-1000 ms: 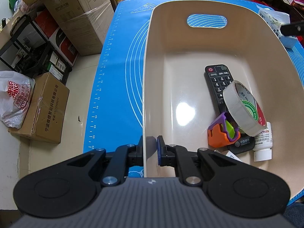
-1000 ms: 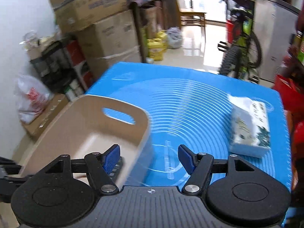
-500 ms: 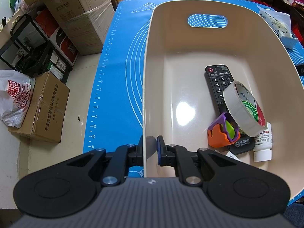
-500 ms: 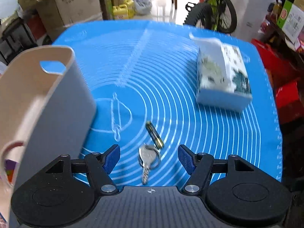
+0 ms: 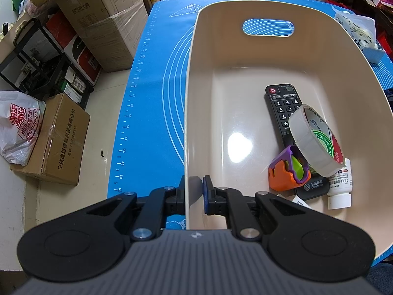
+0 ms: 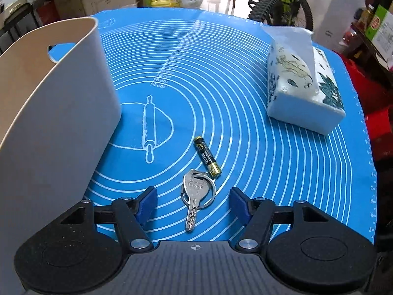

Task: Organize rigid objects
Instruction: 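Move the right gripper to the keys and close on the key ring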

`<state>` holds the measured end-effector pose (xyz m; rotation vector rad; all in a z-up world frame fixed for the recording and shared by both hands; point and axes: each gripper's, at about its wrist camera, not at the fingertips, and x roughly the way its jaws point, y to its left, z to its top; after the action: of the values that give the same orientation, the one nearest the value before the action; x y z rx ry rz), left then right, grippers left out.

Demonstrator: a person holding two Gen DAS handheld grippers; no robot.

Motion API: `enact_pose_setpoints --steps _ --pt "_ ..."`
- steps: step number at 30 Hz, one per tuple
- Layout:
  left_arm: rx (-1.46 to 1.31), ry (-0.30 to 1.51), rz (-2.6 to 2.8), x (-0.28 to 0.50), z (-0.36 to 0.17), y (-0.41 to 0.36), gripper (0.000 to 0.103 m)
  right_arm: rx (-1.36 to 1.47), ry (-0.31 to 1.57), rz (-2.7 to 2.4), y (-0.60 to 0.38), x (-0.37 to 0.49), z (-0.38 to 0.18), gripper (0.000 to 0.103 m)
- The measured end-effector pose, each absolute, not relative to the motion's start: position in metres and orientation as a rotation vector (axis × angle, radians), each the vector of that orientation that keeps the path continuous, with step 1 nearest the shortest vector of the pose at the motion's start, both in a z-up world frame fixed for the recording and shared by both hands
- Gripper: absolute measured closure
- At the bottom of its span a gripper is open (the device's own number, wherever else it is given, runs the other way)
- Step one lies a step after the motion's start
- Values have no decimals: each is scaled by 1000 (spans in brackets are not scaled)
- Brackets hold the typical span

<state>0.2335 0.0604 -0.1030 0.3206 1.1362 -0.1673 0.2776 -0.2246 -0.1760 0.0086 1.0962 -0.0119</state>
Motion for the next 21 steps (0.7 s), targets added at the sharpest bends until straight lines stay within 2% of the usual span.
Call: enact_pose_setpoints --steps 3,5,10,11,15,21 --pt "320 1136 -167 233 -103 60 90 11 1089 1 -226 277 -175 49" --pt "320 1136 -167 234 -103 60 90 7 1083 2 -227 278 -172 66" --pt "319 1136 -167 233 -103 60 90 -17 1081 2 -226 276 -170 67" --pt "319 1136 -167 233 -103 60 90 -26 1078 3 -225 275 -169 75" --pt "322 1136 -167 233 -103 60 90 7 1058 9 -231 273 -162 76" --pt "323 1136 -166 233 -103 61 90 -8 1028 13 -230 270 -154 83"
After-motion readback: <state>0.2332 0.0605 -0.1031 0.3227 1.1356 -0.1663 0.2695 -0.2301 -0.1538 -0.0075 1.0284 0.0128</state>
